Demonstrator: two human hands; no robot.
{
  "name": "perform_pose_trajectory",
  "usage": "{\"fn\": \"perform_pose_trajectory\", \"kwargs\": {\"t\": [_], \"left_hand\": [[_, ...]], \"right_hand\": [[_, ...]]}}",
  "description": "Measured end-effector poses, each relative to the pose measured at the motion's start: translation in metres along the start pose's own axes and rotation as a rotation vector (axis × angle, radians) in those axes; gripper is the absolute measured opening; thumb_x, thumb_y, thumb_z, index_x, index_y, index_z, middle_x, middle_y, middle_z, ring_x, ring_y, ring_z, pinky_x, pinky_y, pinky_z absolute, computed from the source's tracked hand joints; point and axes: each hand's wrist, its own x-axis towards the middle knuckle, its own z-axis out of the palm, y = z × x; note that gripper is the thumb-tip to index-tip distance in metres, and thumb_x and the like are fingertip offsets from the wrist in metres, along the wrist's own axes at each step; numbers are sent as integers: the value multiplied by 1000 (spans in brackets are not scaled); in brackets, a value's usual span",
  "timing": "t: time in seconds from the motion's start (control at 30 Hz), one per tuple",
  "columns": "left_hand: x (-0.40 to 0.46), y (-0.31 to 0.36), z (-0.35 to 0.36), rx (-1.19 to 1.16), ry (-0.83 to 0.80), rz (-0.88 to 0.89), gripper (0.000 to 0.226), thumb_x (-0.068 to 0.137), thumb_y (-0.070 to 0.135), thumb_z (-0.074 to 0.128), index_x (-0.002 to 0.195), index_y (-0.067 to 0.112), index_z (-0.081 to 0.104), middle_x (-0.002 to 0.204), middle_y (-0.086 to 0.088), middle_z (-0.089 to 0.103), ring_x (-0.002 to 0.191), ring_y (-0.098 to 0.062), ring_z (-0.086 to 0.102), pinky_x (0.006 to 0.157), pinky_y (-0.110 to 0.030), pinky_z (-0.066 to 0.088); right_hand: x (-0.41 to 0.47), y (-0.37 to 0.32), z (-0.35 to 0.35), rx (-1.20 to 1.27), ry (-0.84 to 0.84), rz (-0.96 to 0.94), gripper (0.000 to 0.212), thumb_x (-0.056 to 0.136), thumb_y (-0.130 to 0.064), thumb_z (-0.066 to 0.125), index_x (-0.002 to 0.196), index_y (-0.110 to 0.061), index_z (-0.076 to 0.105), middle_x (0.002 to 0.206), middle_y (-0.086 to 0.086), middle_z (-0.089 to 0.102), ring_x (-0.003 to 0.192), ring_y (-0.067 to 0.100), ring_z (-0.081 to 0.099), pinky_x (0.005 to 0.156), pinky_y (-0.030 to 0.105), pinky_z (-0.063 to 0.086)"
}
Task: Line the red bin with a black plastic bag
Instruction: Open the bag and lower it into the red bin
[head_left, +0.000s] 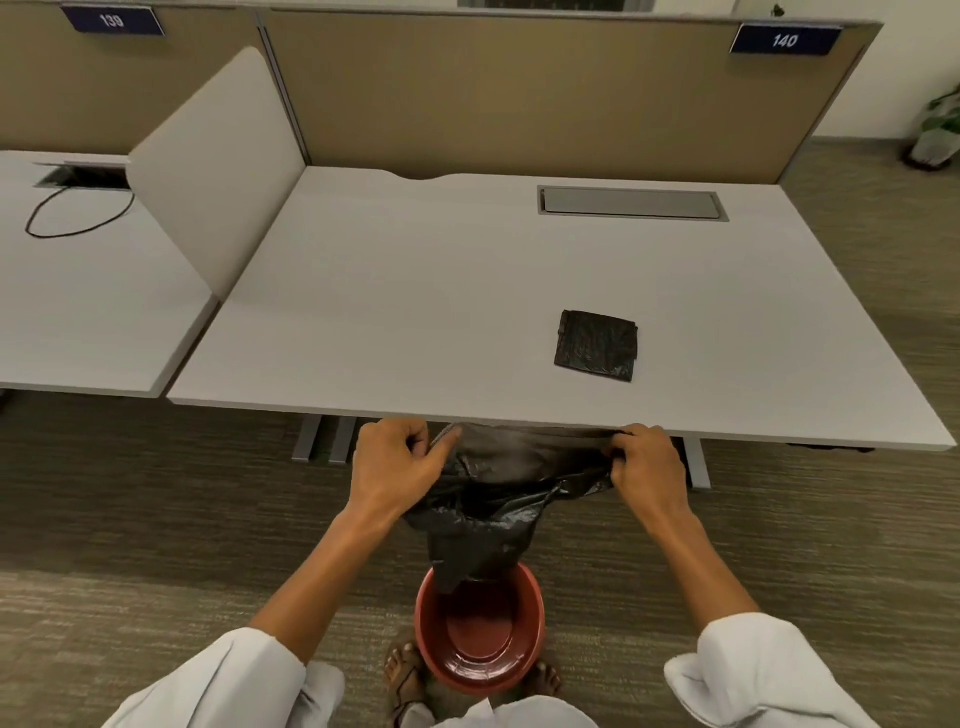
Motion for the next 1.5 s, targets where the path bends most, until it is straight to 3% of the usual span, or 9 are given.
{"fn": "perform_pose_trajectory", "kwargs": {"t": [0.2, 0.4, 0.63, 0.83, 0.93, 1.07, 1.23, 1.33, 1.5], "left_hand": [[-2, -1, -7, -278, -235, 71, 43, 79, 23, 76, 56, 22, 40, 49, 6, 43, 49, -6, 40, 53, -19, 36], [-6, 11, -12, -364, -411, 74, 52, 89, 46, 64, 47, 19, 50, 46, 0, 42, 45, -13, 40, 52, -23, 33], [-14, 14, -14, -318, -546, 80, 29, 84, 27, 76, 81, 17, 49, 65, -1, 48, 54, -7, 39, 53, -22, 34], [-15, 21, -30, -376, -687, 75, 13, 89, 10, 68, 86, 19, 59, 85, -9, 60, 55, -3, 45, 55, -16, 37], [-15, 18, -37, -370, -673, 31, 26, 91, -1, 57, 79, 21, 62, 101, 3, 70, 99, -2, 65, 80, -18, 51], [-13, 4, -41, -369, -519, -189, 47, 82, -13, 41, 59, 22, 63, 106, 4, 73, 111, 1, 61, 99, -34, 48], [-14, -14, -35, -174, -289, -363, 42, 86, 0, 44, 55, 17, 67, 79, -15, 74, 82, -32, 68, 69, -33, 47], [-19, -19, -34, -33, -238, -343, 32, 84, 13, 61, 57, 28, 72, 65, 0, 73, 57, -10, 63, 57, -24, 47], [-27, -23, -31, 204, -312, -144, 37, 72, 31, 78, 109, 26, 71, 111, 19, 59, 99, 0, 57, 90, -21, 46]], "right_hand": [[12, 1, 0, 285, -56, 147, 32, 92, -1, 49, 72, -24, 59, 88, 5, 66, 72, 12, 55, 58, 26, 41], [26, -13, 3, 912, -108, 475, 15, 96, -11, 56, 104, -14, 68, 118, 17, 67, 95, 22, 67, 57, 21, 57], [18, -34, 15, 426, -42, 117, 107, 67, -24, 89, 152, -7, 26, 163, 11, 17, 146, 27, 29, 119, 37, 25], [8, -33, 33, 162, 40, -30, 58, 81, 0, 72, 135, -9, 52, 163, 11, 19, 98, 34, 67, 91, 43, 58], [7, -26, 30, 143, 19, -4, 13, 83, 0, 65, 92, -8, 63, 118, 13, 59, 89, 29, 63, 77, 37, 58], [11, -13, 34, 261, 59, 199, 27, 85, 1, 57, 64, -14, 51, 73, 8, 59, 68, 26, 57, 60, 34, 43], [17, -7, 39, 730, -28, 597, 30, 88, 9, 42, 77, -11, 62, 100, 13, 62, 91, 26, 56, 80, 37, 50], [18, -13, 41, 1056, -97, 743, 37, 91, 13, 36, 77, -10, 62, 107, 17, 61, 95, 30, 56, 79, 43, 53], [17, -20, 36, 1510, -139, 824, 10, 90, -1, 61, 89, -2, 71, 109, 22, 67, 92, 24, 65, 83, 37, 55]]}}
